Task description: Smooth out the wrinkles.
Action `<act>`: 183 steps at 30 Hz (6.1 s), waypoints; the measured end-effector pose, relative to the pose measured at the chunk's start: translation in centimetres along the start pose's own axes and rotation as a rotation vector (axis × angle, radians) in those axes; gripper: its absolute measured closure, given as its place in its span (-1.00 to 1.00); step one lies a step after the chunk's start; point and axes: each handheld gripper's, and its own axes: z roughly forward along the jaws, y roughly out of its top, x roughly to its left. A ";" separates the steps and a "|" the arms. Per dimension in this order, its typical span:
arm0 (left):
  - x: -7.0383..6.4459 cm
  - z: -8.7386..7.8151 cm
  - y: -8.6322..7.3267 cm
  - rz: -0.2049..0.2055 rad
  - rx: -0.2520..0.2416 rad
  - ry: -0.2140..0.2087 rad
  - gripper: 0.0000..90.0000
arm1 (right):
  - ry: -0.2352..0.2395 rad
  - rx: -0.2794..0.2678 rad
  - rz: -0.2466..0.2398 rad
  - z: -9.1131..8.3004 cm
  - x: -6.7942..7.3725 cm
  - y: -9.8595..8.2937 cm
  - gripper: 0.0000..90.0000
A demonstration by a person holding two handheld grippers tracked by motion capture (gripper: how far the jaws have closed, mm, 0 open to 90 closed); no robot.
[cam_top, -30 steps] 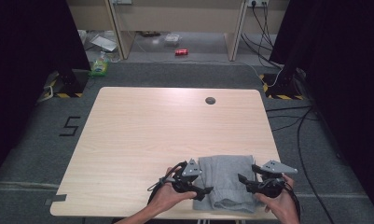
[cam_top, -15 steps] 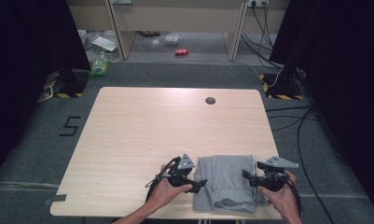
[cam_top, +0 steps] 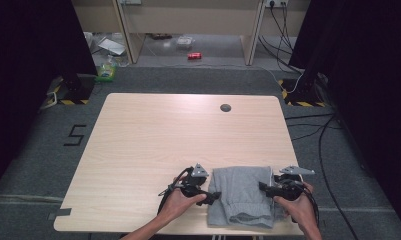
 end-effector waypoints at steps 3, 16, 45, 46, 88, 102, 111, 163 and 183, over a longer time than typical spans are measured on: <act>-0.4 0.5 0.2 0.016 0.006 -0.004 -0.50 | 0.018 0.014 0.016 0.4 -0.1 -0.2 -0.27; -1.0 1.3 0.3 0.106 -0.031 0.022 0.65 | 0.022 -0.004 -0.007 0.3 0.2 -0.4 0.40; 4.5 -2.2 0.9 0.054 -0.051 0.077 0.82 | 0.071 -0.028 -0.060 4.5 2.8 4.8 0.70; 5.0 -2.4 0.9 0.046 -0.053 0.085 0.82 | 0.076 -0.026 -0.058 5.0 3.1 5.2 0.71; 14.9 -6.3 1.4 -0.101 -0.052 0.203 0.71 | 0.140 -0.028 -0.045 13.3 7.3 11.8 0.62; 14.3 -8.9 1.9 -0.155 -0.095 0.201 -0.17 | 0.170 -0.067 -0.042 11.7 7.0 11.7 -0.09; 12.9 -9.3 0.9 -0.137 -0.065 0.185 -0.40 | 0.162 -0.108 -0.063 9.2 6.8 11.3 -0.22; 7.5 -12.4 -9.8 0.011 -0.013 0.273 -0.63 | 0.034 -0.032 -0.090 1.8 4.6 -0.6 -0.43; 7.6 -12.4 -10.5 0.035 -0.042 0.299 -0.73 | -0.054 0.013 -0.184 2.4 4.7 -0.7 -0.60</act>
